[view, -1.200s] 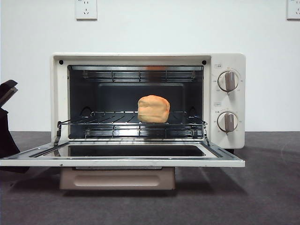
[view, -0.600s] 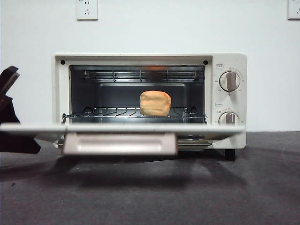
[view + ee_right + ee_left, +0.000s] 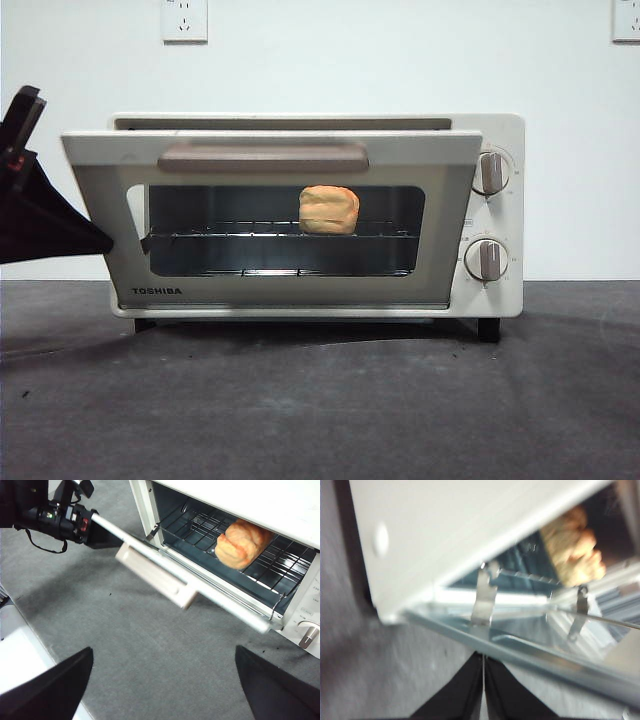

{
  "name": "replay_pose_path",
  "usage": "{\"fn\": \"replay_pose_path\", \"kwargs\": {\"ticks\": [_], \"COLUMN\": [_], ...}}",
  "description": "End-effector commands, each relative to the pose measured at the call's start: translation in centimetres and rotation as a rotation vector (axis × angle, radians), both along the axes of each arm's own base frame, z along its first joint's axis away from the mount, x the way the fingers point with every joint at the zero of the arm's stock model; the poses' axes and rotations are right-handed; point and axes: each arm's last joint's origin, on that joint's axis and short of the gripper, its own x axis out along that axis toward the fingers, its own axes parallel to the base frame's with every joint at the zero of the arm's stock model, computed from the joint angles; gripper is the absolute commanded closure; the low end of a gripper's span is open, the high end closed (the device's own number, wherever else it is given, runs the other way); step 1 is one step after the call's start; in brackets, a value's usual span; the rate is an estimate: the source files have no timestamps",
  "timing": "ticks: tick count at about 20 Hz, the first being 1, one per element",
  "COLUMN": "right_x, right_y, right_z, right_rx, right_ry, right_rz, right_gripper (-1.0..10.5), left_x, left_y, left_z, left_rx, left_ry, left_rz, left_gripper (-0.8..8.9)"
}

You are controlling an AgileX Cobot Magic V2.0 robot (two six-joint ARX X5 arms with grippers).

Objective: The left arm flap open the oven, the right arm pick bread and place it into oven, the left arm flap close the oven

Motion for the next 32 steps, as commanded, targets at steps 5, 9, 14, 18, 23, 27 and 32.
{"fn": "replay_pose_path", "kwargs": {"ticks": [5, 9, 14, 18, 23, 27, 32], "right_x": [0.0, 0.0, 0.0, 0.1, 0.2, 0.4, 0.6], "right_y": [0.2, 0.2, 0.2, 0.2, 0.3, 0.4, 0.6], "right_z": [0.4, 0.4, 0.4, 0.5, 0.7, 0.6, 0.6], "right_rx": [0.017, 0.016, 0.014, 0.017, 0.028, 0.02, 0.022], "right_ry": [-0.005, -0.006, -0.01, -0.026, -0.044, -0.048, -0.05], "right_rz": [0.001, 0.0, -0.008, -0.023, -0.032, -0.048, -0.049], "right_gripper": [4.9, 4.9, 4.9, 4.9, 4.9, 4.9, 4.9], "left_x": [1.1, 1.0, 0.0, -1.4, -3.6, -5.6, -7.9], "left_y": [0.2, 0.1, -0.3, -0.7, -1.6, -2.3, -2.8], "left_z": [1.9, 2.0, 3.5, 5.6, 9.7, 13.6, 17.2], "left_rx": [-0.044, -0.047, -0.029, 0.043, 0.232, 0.355, 0.438], "left_ry": [-0.14, -0.132, -0.163, -0.193, -0.245, -0.297, -0.32], "left_rz": [0.047, 0.042, 0.028, 0.046, 0.038, 0.034, -0.005], "left_gripper": [8.02, 8.02, 7.98, 7.98, 7.98, 7.98, 7.98]}}
